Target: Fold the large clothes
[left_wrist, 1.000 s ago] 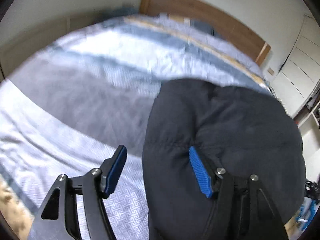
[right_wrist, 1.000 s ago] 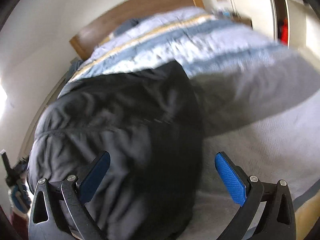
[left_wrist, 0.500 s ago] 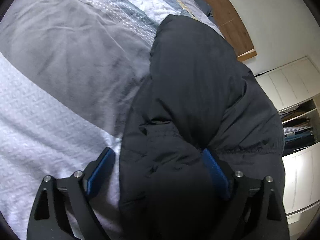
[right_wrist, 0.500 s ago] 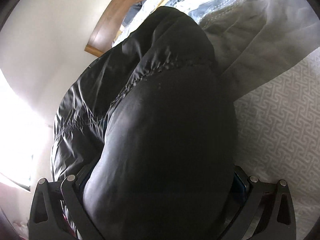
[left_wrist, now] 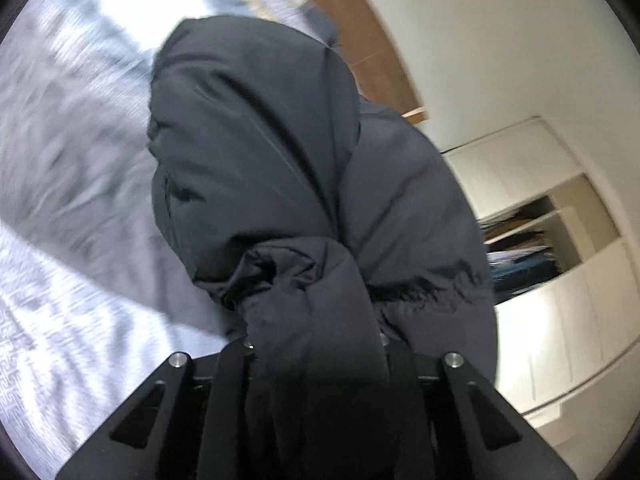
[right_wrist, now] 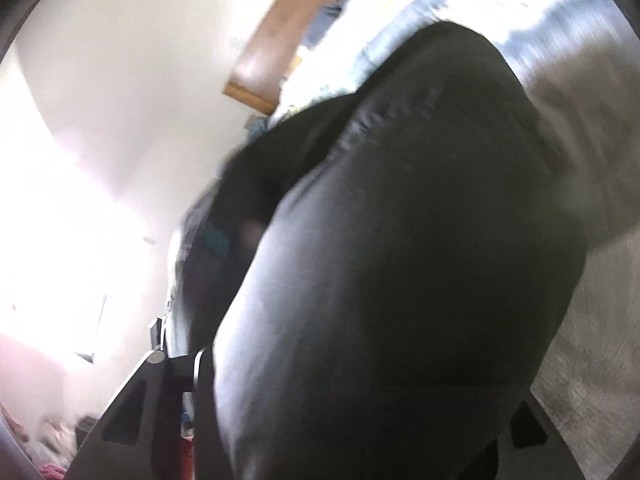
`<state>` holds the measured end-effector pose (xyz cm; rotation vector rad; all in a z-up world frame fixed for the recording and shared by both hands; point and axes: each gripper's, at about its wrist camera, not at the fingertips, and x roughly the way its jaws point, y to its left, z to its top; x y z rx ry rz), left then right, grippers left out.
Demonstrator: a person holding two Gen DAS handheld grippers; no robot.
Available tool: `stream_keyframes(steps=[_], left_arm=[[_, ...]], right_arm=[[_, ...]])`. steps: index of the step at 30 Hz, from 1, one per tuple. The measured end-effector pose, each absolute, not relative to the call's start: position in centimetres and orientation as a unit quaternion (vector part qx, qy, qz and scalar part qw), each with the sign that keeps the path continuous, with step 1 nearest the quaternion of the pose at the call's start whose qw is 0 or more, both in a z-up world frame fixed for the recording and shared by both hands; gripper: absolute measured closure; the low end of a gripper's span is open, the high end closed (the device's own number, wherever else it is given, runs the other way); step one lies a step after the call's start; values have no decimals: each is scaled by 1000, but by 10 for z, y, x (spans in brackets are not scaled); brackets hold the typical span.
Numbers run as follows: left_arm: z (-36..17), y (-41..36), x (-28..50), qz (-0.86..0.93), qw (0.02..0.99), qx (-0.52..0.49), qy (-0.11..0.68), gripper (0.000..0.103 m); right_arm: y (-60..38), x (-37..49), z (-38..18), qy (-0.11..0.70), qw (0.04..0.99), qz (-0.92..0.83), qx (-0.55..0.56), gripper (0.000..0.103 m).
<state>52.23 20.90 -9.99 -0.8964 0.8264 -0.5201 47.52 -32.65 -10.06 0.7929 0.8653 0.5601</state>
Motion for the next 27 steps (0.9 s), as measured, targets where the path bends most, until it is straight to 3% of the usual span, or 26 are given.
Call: stream_keyframes(steps=[11,16,19,22,25,27], left_arm=[[-17,211,433,-290,797,-418,327,86],[-41,218,419,-268,800,-400,358,86],[-82,219,415,-220,801,-376,410,85],[-117,229,412,-156,813,-321,461,77],[-133,253,406,-116,809,-315,483,63],[-133,268,401,-100,807,-317,488,59]], right_arm=[[-311,413,16,332,817,320,345,69],[-315,392,-9,345,809,312,360,69],[-316,385,-59,391,804,273,356,69],[-319,379,-102,439,802,210,345,61],[-335,368,-129,461,802,151,349,42],[-356,355,-132,466,810,114,338,26]])
